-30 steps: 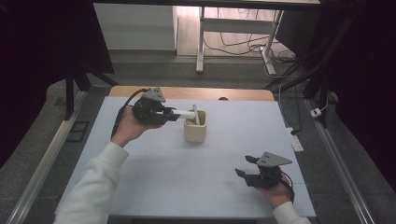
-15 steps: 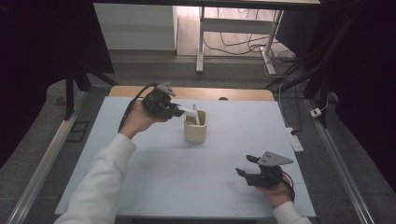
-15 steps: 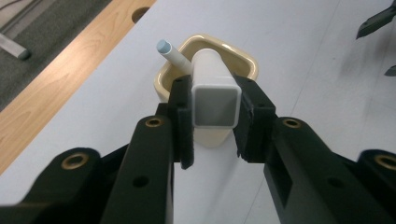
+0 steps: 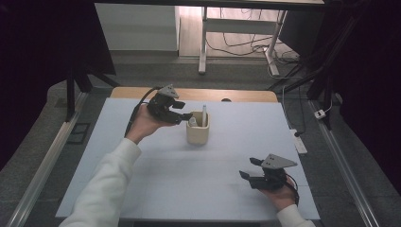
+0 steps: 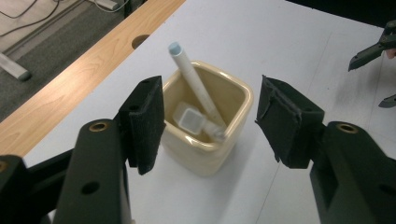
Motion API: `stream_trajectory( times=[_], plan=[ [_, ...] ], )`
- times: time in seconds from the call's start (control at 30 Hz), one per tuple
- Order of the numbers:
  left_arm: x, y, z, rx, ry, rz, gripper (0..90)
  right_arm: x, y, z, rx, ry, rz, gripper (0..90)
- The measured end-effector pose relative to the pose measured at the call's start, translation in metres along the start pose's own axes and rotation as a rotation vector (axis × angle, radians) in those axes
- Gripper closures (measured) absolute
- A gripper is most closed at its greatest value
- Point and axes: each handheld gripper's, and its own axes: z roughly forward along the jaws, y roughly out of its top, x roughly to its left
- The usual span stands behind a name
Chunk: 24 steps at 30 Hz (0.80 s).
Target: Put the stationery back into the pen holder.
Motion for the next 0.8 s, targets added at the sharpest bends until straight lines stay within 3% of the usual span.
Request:
stream_trajectory(
  times=[0.43,0.6,0.8],
  plan=[
    [-0.017,-0.029,-0.023,-0.072,-0.002,0.005,41.0,0.002,0.0,0.002,0.004,0.006,0.002,32.1],
    [-0.031,-0.048,-0.034,-0.088,0.016,0.006,41.0,0.001,0.0,0.002,0.006,0.005,0.004,32.0],
    [-0.045,-0.079,-0.046,-0.128,0.024,-0.021,40.2,-0.001,0.0,0.0,-0.009,-0.001,0.006,32.0]
  ],
)
